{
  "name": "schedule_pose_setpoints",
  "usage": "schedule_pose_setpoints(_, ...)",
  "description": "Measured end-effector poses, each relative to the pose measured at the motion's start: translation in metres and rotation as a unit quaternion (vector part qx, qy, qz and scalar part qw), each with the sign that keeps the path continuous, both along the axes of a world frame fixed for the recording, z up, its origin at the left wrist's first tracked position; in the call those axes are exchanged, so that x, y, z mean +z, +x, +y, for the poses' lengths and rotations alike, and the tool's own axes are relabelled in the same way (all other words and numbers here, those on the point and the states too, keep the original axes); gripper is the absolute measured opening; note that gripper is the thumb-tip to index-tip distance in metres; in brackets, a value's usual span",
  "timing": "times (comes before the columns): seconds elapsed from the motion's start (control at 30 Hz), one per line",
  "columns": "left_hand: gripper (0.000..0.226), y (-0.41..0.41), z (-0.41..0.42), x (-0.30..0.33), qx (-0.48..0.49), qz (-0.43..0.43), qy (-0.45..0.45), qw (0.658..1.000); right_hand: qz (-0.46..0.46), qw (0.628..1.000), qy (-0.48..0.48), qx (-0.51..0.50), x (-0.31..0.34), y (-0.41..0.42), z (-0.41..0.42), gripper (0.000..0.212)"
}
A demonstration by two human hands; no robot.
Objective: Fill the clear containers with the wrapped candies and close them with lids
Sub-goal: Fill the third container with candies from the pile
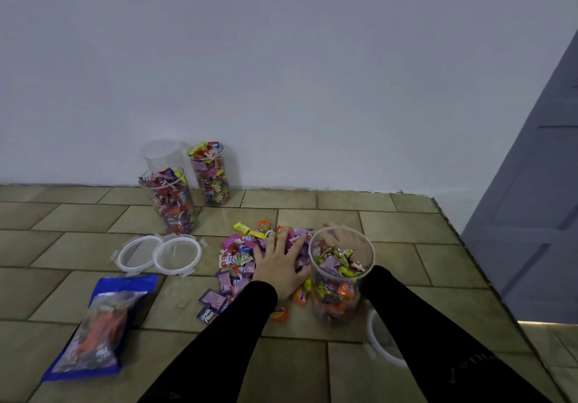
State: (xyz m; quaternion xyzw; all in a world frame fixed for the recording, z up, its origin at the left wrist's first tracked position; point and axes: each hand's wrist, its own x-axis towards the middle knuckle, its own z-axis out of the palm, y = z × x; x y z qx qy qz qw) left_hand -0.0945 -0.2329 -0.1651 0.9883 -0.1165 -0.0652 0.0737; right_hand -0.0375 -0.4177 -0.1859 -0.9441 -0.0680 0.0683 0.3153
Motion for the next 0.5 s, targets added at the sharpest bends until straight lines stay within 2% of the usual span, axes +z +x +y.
schedule_pose_setpoints(0.07, 0.076, 0.010, 0.000, -0.001, 0.007, 0.001, 0.016, 1.000, 0.008, 0.995, -0.072, 0.065, -0.003, 0.007, 0.007, 0.054)
schedule_pose_setpoints(0.13, 0.081, 0.018, -0.002, 0.000, 0.017, -0.005, 0.025, 1.000, -0.016, 0.987, -0.151, 0.056, -0.007, 0.010, 0.015, 0.055)
schedule_pose_setpoints(0.23, 0.104, 0.029, -0.004, 0.003, 0.034, -0.014, 0.002, 0.999, -0.118, 0.981, -0.153, 0.029, -0.011, 0.014, 0.024, 0.056)
schedule_pose_setpoints(0.27, 0.099, 0.033, -0.004, 0.004, 0.040, -0.016, -0.004, 0.999, -0.128, 0.976, -0.174, 0.029, -0.009, 0.016, 0.025, 0.052)
schedule_pose_setpoints(0.37, 0.057, 0.044, -0.005, 0.005, 0.044, -0.016, -0.014, 0.999, -0.114, 0.968, -0.221, 0.041, -0.005, 0.021, 0.025, 0.042)
schedule_pose_setpoints(0.5, 0.042, 0.049, -0.006, 0.005, 0.051, -0.020, -0.028, 0.998, -0.045, 0.977, -0.198, 0.060, 0.006, 0.025, 0.027, 0.045)
